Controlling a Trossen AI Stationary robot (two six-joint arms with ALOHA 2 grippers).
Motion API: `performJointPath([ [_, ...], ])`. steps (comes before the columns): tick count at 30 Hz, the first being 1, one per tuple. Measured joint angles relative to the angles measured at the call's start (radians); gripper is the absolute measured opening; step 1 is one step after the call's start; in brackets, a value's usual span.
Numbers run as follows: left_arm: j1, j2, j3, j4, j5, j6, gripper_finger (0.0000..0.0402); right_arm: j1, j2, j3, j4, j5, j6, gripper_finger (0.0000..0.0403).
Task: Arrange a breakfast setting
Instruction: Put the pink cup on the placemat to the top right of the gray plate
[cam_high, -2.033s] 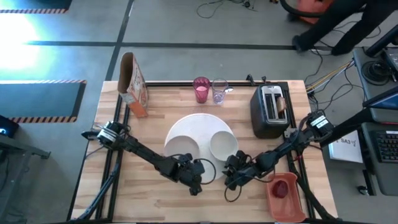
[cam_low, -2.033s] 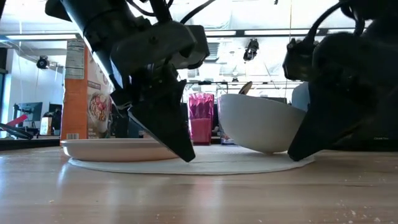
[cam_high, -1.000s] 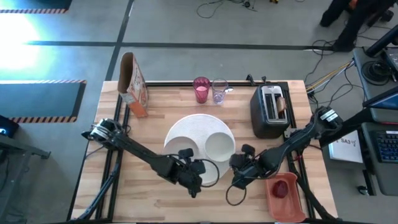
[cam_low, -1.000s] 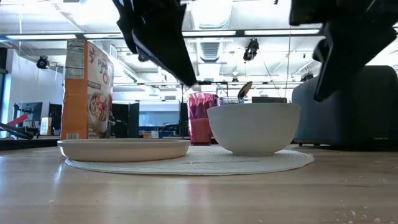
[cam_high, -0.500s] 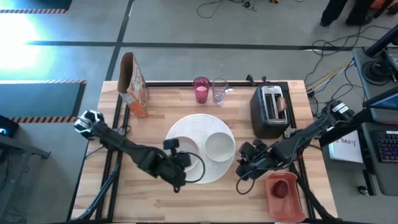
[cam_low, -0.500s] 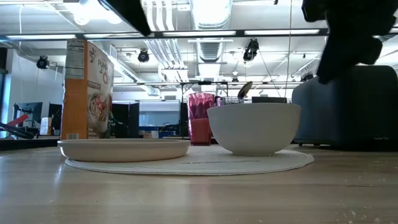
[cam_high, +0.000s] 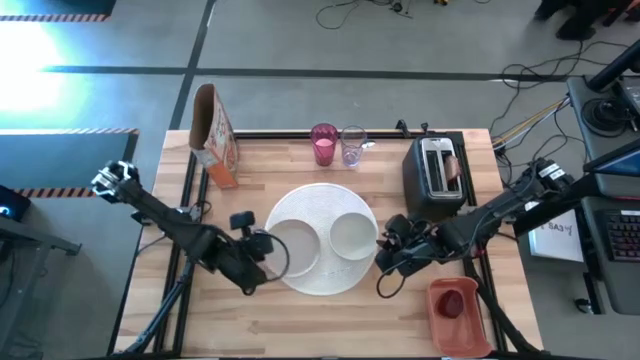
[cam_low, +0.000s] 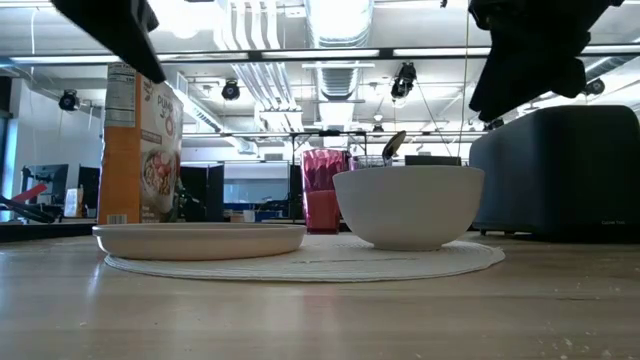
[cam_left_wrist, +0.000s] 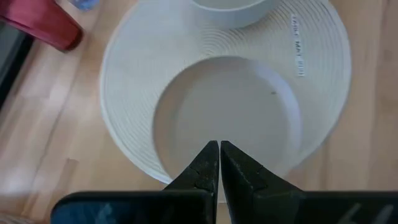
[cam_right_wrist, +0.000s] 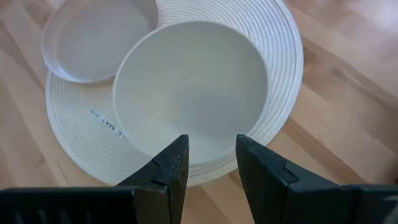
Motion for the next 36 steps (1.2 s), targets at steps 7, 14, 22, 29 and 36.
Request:
performJointPath([
  [7,0.017,-0.256,-0.244,0.182,-0.002,0.075,0.0000,-0.028,0.013,-0.001,0.002,0.056,0.034,0.0123],
  [14,0.018,-0.496,-0.424,0.474,-0.077,0.041,0.0000,-0.090,0.017,-0.001,0.002,0.082,-0.032,0.0123],
  [22,0.020,-0.594,-0.516,0.655,-0.427,0.118,0.0000,-0.091,0.017,0.007,0.002,-0.004,-0.177,0.0123],
  [29,0.021,-0.571,-0.497,0.655,-0.516,0.054,0.0000,-0.091,0.017,0.007,0.002,-0.086,-0.204,0.0123],
  [36,0.021,-0.528,-0.487,0.648,-0.476,0.032,0.0000,-0.111,0.014,0.008,0.006,-0.117,-0.205,0.0123],
])
